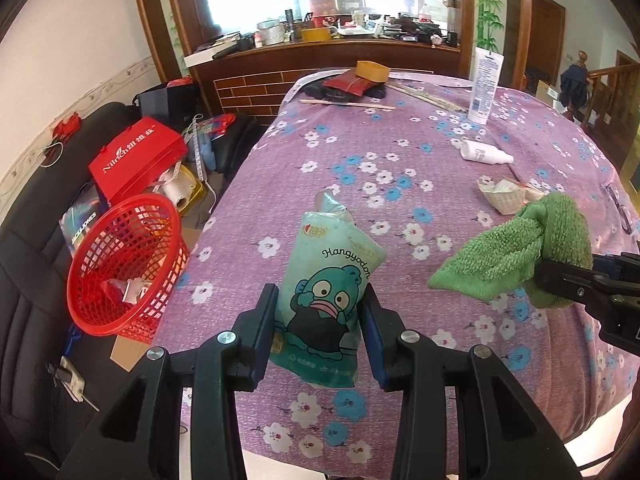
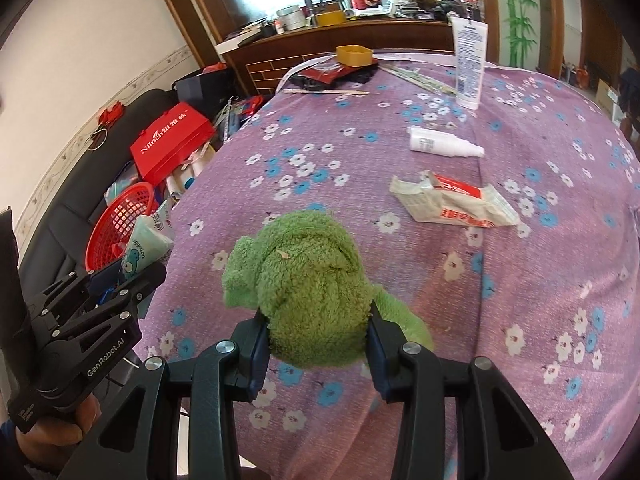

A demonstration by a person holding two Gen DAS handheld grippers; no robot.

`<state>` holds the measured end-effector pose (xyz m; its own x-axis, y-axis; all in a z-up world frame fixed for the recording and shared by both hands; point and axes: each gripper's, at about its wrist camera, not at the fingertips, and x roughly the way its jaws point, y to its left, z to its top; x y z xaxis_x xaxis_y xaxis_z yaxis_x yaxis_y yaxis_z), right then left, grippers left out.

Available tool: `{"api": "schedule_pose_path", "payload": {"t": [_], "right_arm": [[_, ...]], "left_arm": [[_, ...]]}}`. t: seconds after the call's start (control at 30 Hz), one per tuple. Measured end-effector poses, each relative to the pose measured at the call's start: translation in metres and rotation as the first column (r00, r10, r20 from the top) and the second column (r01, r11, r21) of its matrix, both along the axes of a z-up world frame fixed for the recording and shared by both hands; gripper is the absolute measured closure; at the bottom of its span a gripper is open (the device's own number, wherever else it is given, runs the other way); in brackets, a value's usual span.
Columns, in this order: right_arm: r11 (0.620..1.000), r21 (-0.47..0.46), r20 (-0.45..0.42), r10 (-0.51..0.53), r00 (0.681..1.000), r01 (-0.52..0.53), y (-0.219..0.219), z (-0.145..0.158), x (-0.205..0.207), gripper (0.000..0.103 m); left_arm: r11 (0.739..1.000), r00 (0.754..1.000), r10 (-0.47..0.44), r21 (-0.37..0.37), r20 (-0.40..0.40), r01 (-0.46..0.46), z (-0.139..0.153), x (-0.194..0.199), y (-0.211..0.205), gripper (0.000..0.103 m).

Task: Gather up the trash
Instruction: 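Lift the teal packet and green towel up from the table with both tools, then carry the teal packet and green towel over the red basket with both tools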

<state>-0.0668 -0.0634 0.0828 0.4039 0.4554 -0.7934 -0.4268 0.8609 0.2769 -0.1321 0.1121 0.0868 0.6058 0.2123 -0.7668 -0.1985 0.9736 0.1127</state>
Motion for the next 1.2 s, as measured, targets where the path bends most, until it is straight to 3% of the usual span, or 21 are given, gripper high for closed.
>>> {"api": "schedule_pose_path", "payload": {"t": [0.9,1.2], "right_arm": [[0.992,-0.016,-0.008,0.121,0.993,-0.121,0.05,-0.005,0.004,0.058],[0.986,-0.041,0.015,0.162,0.987,-0.162,0.077,0.004,0.01,0.058]], "left_arm": [[0.992,0.993,0.121,-0.017,0.0,-0.121,-0.003,-0.016,0.043,0.064],[0.983,0.984,0.177,-0.054,0.02,-0.176,0.003,-0.02,0.071,0.064]]}}
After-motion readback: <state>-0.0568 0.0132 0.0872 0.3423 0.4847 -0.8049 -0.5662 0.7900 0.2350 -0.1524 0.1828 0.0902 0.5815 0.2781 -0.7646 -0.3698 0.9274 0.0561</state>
